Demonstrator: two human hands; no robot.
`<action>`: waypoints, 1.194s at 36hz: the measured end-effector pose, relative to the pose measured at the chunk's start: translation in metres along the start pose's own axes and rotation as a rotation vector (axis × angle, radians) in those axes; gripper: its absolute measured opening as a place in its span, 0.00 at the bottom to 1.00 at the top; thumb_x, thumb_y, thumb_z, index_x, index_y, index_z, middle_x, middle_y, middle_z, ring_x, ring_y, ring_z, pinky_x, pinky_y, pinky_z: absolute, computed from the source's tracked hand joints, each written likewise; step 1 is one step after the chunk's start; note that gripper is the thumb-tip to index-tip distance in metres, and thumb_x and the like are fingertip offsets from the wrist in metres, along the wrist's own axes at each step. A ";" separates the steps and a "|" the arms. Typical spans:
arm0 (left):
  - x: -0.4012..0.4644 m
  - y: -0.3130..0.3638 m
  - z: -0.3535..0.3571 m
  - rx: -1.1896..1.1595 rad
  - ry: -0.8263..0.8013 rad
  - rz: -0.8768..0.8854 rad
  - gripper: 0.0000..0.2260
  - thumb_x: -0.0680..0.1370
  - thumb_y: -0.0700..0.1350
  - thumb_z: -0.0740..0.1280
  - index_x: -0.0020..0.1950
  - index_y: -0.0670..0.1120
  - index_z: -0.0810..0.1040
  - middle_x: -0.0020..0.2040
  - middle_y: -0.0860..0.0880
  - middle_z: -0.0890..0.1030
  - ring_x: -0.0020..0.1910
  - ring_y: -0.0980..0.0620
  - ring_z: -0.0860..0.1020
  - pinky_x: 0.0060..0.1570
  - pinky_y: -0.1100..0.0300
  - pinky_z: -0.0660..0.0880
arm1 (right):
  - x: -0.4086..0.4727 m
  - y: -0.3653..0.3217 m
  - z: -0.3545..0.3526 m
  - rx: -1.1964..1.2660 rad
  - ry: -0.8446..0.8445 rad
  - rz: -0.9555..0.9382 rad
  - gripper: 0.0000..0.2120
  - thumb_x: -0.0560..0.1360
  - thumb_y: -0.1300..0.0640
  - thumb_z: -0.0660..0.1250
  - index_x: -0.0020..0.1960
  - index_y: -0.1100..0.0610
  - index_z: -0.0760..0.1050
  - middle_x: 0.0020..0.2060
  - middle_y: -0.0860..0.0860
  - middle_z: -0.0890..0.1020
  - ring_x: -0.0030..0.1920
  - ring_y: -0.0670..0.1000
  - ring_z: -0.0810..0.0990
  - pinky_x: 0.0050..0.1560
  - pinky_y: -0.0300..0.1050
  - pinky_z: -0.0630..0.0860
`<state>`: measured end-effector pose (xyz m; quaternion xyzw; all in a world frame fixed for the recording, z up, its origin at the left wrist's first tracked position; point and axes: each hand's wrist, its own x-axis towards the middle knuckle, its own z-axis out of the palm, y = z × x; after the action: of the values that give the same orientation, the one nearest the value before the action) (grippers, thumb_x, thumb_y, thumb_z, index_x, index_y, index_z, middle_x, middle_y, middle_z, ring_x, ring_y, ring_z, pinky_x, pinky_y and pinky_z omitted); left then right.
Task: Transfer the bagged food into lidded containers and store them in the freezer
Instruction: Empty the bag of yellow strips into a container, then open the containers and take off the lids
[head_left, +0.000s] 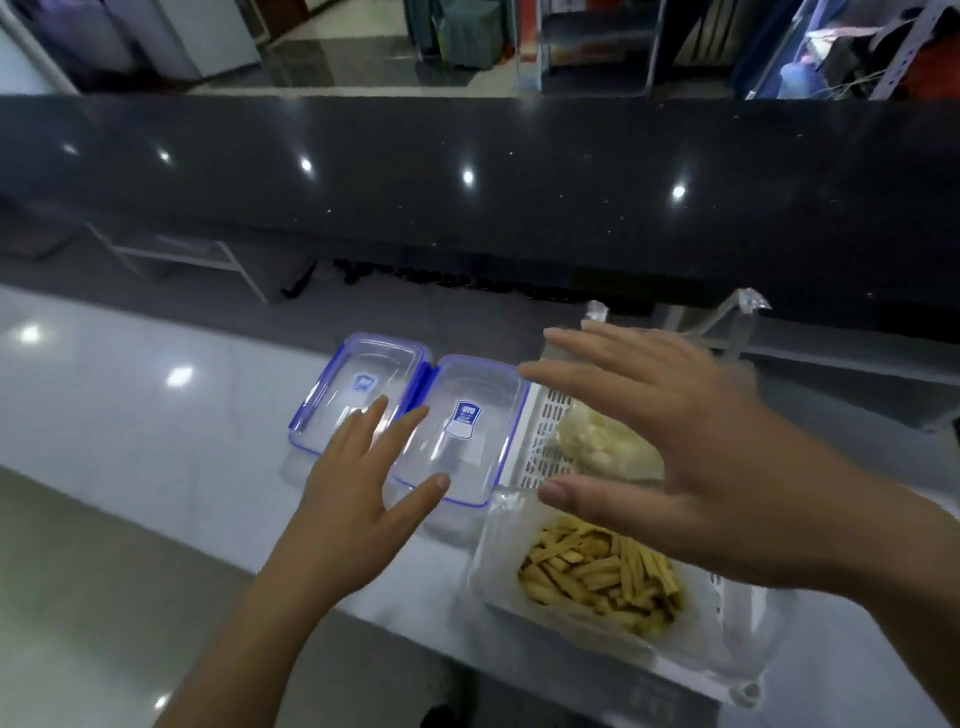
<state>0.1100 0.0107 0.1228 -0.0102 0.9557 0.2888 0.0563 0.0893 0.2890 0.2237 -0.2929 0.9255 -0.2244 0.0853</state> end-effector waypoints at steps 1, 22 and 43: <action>-0.006 -0.006 -0.002 0.007 0.008 -0.015 0.34 0.72 0.71 0.57 0.77 0.65 0.59 0.82 0.56 0.54 0.81 0.55 0.50 0.76 0.52 0.55 | 0.004 -0.003 0.001 -0.003 -0.013 -0.016 0.38 0.68 0.20 0.48 0.76 0.28 0.50 0.78 0.30 0.49 0.77 0.34 0.41 0.71 0.35 0.39; -0.101 -0.218 -0.080 -0.080 -0.002 -0.079 0.32 0.78 0.64 0.64 0.79 0.65 0.55 0.83 0.57 0.48 0.81 0.54 0.44 0.79 0.49 0.51 | 0.089 -0.190 0.142 -0.111 -0.016 0.070 0.38 0.70 0.22 0.48 0.75 0.37 0.64 0.78 0.39 0.60 0.79 0.43 0.54 0.78 0.52 0.53; 0.020 -0.270 -0.097 -0.166 -0.260 0.038 0.33 0.78 0.62 0.66 0.79 0.64 0.55 0.82 0.56 0.53 0.80 0.57 0.50 0.76 0.52 0.55 | 0.155 -0.169 0.256 0.193 0.131 0.663 0.31 0.77 0.38 0.65 0.78 0.40 0.62 0.80 0.44 0.58 0.81 0.48 0.50 0.79 0.55 0.50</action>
<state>0.0942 -0.2674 0.0517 0.0407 0.9131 0.3668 0.1732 0.1224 -0.0177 0.0718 0.0479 0.9483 -0.2893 0.1211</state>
